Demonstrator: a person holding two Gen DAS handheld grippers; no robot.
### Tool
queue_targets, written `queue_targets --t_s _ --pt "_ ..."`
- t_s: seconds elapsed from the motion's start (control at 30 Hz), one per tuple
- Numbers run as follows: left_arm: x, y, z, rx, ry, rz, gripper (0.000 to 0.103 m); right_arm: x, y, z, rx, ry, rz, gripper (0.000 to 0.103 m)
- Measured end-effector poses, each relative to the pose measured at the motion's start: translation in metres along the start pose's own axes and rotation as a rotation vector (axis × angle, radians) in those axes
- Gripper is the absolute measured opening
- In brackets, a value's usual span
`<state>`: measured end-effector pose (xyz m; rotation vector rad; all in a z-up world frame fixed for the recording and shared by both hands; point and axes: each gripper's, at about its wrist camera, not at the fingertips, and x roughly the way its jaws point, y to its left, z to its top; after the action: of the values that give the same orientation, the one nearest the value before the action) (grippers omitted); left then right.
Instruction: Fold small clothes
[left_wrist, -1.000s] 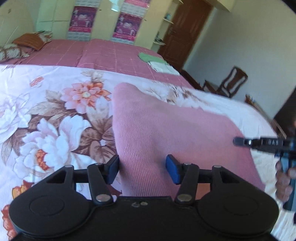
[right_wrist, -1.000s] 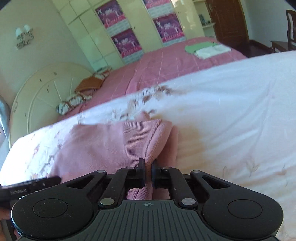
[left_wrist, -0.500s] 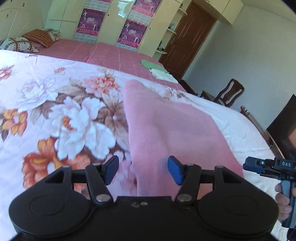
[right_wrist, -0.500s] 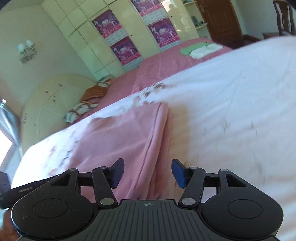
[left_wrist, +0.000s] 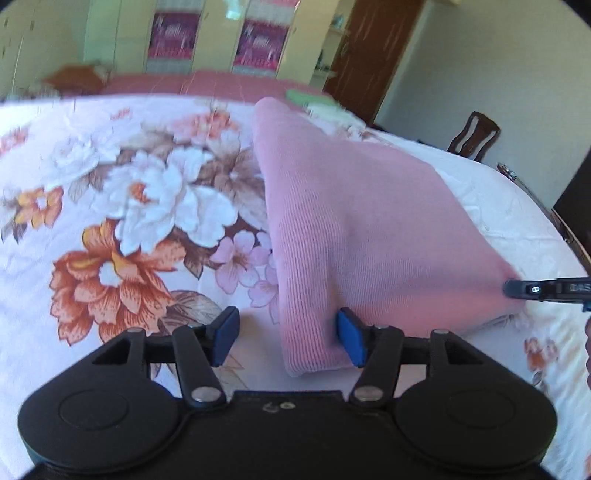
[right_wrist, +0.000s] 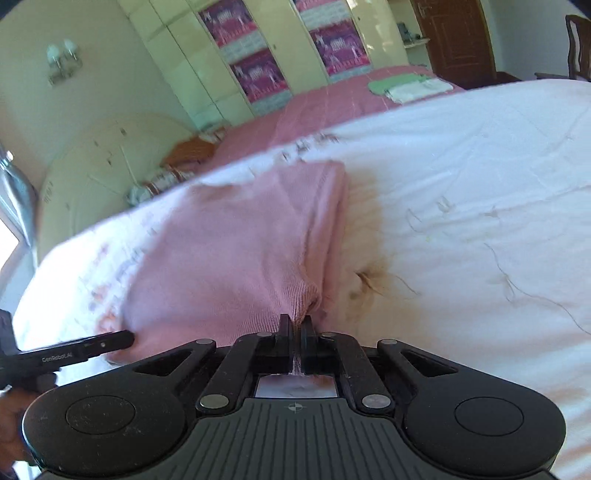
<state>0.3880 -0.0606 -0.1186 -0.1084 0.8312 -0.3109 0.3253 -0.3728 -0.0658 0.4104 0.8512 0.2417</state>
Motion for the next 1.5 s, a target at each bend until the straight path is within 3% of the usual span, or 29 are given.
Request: queue_targets --t_s 0.07,0.17,0.27,0.37,0.47,0.53,0.57,0.63,0.97,1.03,1.07,1.13,1.2,1.33,1.37,1.43,1.5 --pt "-0.008 -0.007 0.003 0.028 0.010 0.012 0.058 0.017 -0.003 -0.009 -0.015 0.033 -0.034 0.002" --pt "-0.032 -0.007 0.015 0.048 -0.074 0.003 0.063 0.008 -0.001 -0.004 0.008 -0.004 -0.022 0.003" --pt "-0.029 -0.005 0.041 0.047 -0.117 0.004 0.063 -0.018 0.004 0.011 -0.002 -0.130 -0.030 0.021" --pt "-0.008 -0.003 0.069 0.000 -0.113 0.011 0.056 -0.011 0.018 0.035 -0.076 -0.186 -0.050 0.021" --pt "0.014 -0.003 0.076 -0.021 -0.056 0.017 0.058 0.016 0.029 0.051 -0.122 -0.172 -0.033 0.021" --pt "0.031 -0.006 0.070 0.000 -0.008 0.044 0.065 0.038 0.035 0.054 -0.192 -0.112 -0.043 0.021" --pt "0.036 -0.007 0.066 0.015 -0.015 0.066 0.078 0.052 0.036 0.052 -0.218 -0.068 -0.067 0.021" --pt "0.040 -0.004 0.064 -0.005 -0.016 0.075 0.082 0.081 0.030 0.043 -0.269 0.031 -0.162 0.021" --pt "0.032 -0.016 0.070 0.056 -0.021 0.128 0.080 0.084 0.022 0.044 -0.253 0.032 -0.130 0.022" --pt "0.023 -0.015 0.073 0.017 -0.041 0.095 0.075 0.074 0.023 0.046 -0.231 0.009 -0.143 0.035" --pt "0.017 -0.015 0.075 0.008 -0.060 0.073 0.077 0.069 0.024 0.046 -0.228 -0.019 -0.162 0.053" --pt "0.016 -0.020 0.077 0.031 -0.070 0.084 0.078 0.058 0.022 0.047 -0.207 -0.077 -0.146 0.054" --pt "0.025 -0.020 0.077 0.034 -0.035 0.097 0.078 0.056 0.019 0.047 -0.182 -0.078 -0.101 0.054" --pt "0.036 -0.015 0.072 0.015 -0.004 0.111 0.085 0.079 0.016 0.041 -0.223 0.010 -0.147 0.054" --pt "0.031 -0.015 0.075 0.003 -0.015 0.098 0.080 0.078 0.013 0.041 -0.210 -0.002 -0.136 0.054" --pt "0.020 -0.012 0.077 -0.012 -0.054 0.055 0.081 0.063 0.007 0.044 -0.156 -0.033 -0.112 0.054" --pt "0.018 -0.004 0.079 -0.038 -0.042 -0.016 0.080 0.050 -0.003 0.048 -0.107 -0.065 -0.053 0.054"
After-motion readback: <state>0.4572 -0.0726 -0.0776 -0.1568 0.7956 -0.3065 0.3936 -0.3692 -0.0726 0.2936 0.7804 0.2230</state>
